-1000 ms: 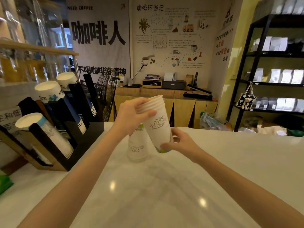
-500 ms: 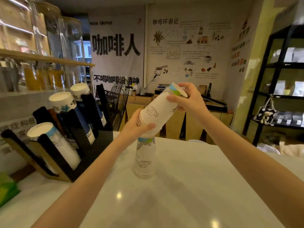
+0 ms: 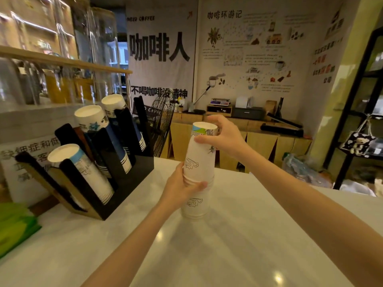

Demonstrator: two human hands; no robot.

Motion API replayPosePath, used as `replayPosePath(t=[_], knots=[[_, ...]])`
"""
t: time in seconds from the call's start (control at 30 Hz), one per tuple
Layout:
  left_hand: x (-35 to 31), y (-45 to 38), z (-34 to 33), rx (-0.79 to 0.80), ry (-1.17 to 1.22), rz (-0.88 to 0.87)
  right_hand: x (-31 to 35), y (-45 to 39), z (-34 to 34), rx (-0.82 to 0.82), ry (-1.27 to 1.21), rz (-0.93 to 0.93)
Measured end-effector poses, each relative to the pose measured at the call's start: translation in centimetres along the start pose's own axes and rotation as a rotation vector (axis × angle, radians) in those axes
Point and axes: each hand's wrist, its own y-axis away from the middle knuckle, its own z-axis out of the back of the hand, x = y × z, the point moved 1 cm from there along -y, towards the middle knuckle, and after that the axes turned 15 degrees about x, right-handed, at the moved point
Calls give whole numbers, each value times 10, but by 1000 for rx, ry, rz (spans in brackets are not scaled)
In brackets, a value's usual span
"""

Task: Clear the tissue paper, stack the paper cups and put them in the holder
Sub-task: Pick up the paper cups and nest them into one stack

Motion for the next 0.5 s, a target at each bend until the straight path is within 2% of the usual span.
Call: replayPosePath(t=[0.2, 0.5], knots=[[29, 9, -16, 41, 64, 39, -26, 9, -23, 63, -7, -70], [52, 10, -16, 108, -25, 135, -37, 21, -47, 76, -43, -45]])
